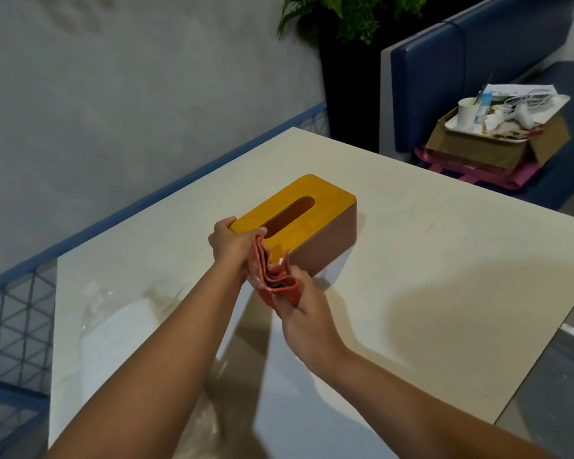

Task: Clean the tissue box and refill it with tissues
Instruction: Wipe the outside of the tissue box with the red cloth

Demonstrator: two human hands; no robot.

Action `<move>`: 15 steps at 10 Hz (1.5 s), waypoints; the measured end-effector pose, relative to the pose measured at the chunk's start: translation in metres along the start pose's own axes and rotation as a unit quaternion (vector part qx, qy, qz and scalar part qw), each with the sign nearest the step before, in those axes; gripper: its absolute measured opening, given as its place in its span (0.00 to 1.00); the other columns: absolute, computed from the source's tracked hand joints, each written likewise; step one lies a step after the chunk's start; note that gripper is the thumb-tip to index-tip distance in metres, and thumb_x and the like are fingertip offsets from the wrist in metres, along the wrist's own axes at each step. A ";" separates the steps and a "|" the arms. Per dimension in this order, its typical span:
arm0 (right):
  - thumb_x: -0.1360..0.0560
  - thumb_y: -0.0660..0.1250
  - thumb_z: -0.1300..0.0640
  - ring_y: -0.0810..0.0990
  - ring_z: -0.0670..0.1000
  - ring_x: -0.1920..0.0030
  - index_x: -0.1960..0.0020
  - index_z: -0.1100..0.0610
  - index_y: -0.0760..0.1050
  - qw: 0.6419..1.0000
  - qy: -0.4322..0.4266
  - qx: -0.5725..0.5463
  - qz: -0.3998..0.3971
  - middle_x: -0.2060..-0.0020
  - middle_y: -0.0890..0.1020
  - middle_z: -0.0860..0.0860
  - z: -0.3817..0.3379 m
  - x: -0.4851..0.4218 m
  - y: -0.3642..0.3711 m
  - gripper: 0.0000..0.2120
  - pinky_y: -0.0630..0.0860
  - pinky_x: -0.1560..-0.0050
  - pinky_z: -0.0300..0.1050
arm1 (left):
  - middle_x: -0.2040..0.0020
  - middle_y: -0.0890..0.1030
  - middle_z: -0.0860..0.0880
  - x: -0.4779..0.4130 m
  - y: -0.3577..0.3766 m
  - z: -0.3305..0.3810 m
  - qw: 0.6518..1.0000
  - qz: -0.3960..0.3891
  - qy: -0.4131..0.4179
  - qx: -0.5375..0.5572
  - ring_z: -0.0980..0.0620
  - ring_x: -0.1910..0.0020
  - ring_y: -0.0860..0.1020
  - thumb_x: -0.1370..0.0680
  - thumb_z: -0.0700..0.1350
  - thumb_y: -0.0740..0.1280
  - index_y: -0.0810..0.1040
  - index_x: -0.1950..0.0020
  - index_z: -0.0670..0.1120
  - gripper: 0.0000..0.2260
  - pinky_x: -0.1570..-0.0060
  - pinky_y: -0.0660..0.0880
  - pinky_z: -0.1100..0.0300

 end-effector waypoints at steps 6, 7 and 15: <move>0.23 0.60 0.63 0.76 0.66 0.41 0.43 0.65 0.73 0.860 0.394 -0.245 0.214 0.42 0.77 0.66 0.010 0.020 -0.012 0.11 0.73 0.42 0.57 | 0.32 0.65 0.43 0.008 0.001 0.002 0.998 0.022 0.030 -0.047 0.41 0.37 0.72 0.28 0.48 0.73 0.63 0.29 0.48 0.30 0.45 0.72 0.50; 0.21 0.57 0.64 0.78 0.59 0.51 0.35 0.64 0.68 0.845 0.411 -0.271 0.210 0.53 0.78 0.58 0.008 0.001 0.004 0.16 0.72 0.46 0.52 | 0.31 0.64 0.43 0.009 0.000 0.003 0.998 0.016 0.030 -0.051 0.42 0.37 0.71 0.28 0.49 0.72 0.63 0.29 0.47 0.31 0.43 0.71 0.51; 0.22 0.51 0.71 0.77 0.56 0.49 0.57 0.62 0.67 0.746 0.419 -0.473 0.211 0.60 0.75 0.56 -0.050 -0.007 0.004 0.10 0.71 0.47 0.53 | 0.29 0.61 0.42 0.013 -0.002 0.008 0.995 0.001 0.029 -0.097 0.41 0.34 0.68 0.26 0.50 0.71 0.61 0.28 0.47 0.31 0.40 0.69 0.50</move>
Point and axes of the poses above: each hand's wrist, its own x-axis away from the middle knuckle, its own y-axis out of the palm, z = x × y, the point moved 2 cm from there along -x, towards the middle knuckle
